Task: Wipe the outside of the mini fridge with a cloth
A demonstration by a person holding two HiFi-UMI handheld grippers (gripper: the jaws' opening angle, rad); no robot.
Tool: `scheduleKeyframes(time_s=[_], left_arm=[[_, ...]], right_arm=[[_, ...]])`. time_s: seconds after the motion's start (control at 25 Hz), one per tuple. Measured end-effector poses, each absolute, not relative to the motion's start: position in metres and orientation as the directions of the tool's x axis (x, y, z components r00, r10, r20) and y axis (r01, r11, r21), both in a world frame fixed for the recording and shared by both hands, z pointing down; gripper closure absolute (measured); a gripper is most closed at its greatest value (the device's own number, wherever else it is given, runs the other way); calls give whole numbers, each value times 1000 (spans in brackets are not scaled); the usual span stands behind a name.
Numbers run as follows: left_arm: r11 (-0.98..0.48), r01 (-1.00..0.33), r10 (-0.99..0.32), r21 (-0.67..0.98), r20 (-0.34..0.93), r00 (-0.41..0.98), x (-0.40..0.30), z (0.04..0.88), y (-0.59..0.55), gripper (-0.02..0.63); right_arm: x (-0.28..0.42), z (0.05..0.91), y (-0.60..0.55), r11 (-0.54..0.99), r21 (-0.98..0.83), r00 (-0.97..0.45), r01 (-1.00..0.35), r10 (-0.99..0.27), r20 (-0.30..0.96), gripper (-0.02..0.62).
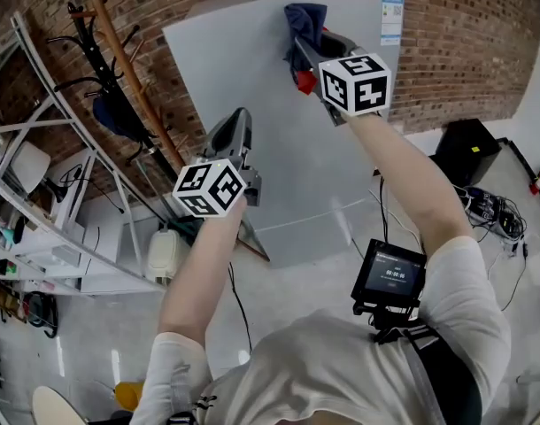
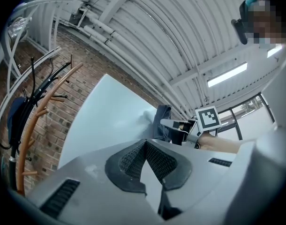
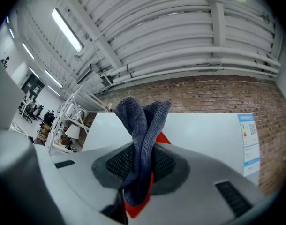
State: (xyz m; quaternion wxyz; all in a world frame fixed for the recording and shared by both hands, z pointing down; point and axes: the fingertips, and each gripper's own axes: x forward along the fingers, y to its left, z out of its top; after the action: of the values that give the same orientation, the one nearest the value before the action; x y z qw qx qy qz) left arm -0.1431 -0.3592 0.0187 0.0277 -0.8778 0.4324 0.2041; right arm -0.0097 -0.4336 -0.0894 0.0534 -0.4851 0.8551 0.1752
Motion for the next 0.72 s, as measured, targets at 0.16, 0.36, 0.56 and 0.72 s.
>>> scheduleKeyframes(time_s=[0.16, 0.36, 0.56, 0.72], left_arm=[[-645, -755, -732, 119, -382, 565, -121, 17, -366, 603], [-665, -739, -713, 109, -387, 585, -94, 11, -374, 603], [-682, -724, -699, 103, -384, 603, -66, 10, -387, 603], [-701, -706, -682, 101, -385, 622, -42, 8, -398, 603]], right_arm=[[14, -92, -436, 449, 255, -509, -857, -817, -271, 512], [55, -91, -452, 407, 242, -463, -881, -846, -262, 511], [102, -90, -464, 356, 240, -414, -903, -870, -267, 511], [135, -89, -470, 321, 238, -380, -917, -883, -274, 511]])
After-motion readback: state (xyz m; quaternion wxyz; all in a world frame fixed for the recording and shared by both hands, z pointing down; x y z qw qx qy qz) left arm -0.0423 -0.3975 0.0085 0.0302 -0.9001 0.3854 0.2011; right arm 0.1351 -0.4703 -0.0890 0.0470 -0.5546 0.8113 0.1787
